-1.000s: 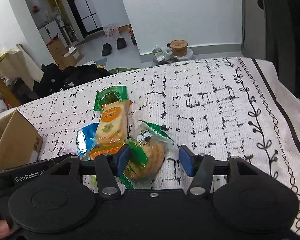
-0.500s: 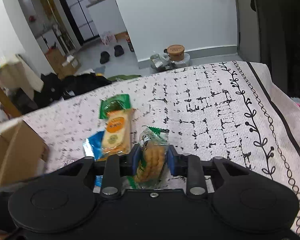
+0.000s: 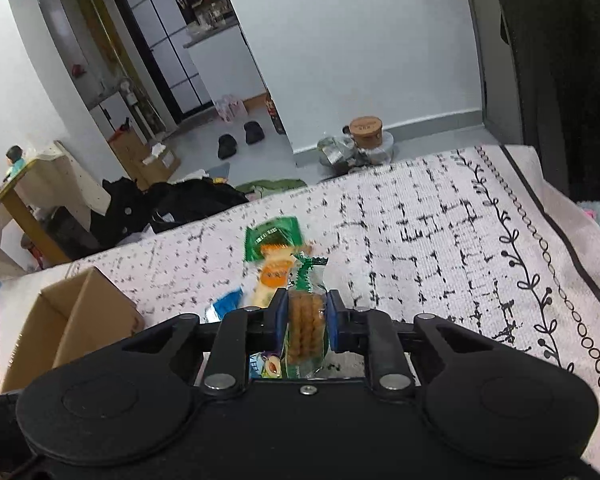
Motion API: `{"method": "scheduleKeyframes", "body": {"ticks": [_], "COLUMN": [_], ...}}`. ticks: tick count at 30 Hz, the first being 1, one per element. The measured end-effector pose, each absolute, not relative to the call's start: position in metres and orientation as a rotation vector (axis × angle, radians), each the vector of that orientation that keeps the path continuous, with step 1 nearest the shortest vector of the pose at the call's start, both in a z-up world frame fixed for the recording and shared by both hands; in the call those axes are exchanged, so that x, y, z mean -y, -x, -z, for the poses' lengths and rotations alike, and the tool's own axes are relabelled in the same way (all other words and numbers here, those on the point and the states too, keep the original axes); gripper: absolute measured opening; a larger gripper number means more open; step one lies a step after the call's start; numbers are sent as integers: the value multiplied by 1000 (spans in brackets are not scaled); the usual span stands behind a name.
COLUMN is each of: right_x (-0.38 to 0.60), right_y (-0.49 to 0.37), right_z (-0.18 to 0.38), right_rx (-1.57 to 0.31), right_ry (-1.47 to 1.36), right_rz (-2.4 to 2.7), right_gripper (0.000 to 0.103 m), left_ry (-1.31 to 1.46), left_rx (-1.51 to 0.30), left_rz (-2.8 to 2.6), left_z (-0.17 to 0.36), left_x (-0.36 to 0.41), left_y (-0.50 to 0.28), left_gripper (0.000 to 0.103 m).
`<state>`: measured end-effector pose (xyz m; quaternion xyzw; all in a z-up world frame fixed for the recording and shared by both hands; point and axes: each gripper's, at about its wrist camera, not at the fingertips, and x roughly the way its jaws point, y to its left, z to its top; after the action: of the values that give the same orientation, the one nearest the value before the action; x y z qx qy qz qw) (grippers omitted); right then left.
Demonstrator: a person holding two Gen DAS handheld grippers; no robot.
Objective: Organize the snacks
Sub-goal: 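Close left tool on the pink round packet while right tool grasps the round cookie packet, then carry pink packet over the box with left tool while right tool carries cookie packet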
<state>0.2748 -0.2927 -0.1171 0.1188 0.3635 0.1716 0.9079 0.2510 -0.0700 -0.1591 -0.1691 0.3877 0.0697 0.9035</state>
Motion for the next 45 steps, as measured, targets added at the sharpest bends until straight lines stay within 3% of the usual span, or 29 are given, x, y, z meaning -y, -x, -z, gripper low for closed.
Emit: {"method": "scheduleKeyframes", "body": {"ticks": [3,10,45], "right_x": [293,288,204], "right_y": [-272,-264,-223], "right_z": [112,104,49], "right_rx": [-741,-732,-628], "right_ry": [-258,-275,-190], "right_rz": [-356,-382,-653], "right_gripper": [20,20,19], "left_ry": [342,387,431], "left_rx": [-795,-797,-662], "left_rz": [-139,-115,-174], "left_z": [156,154,59], "left_x": [69,59,-14], "left_y": [-248,-242,-169], "left_gripper": [6,3,3]}}
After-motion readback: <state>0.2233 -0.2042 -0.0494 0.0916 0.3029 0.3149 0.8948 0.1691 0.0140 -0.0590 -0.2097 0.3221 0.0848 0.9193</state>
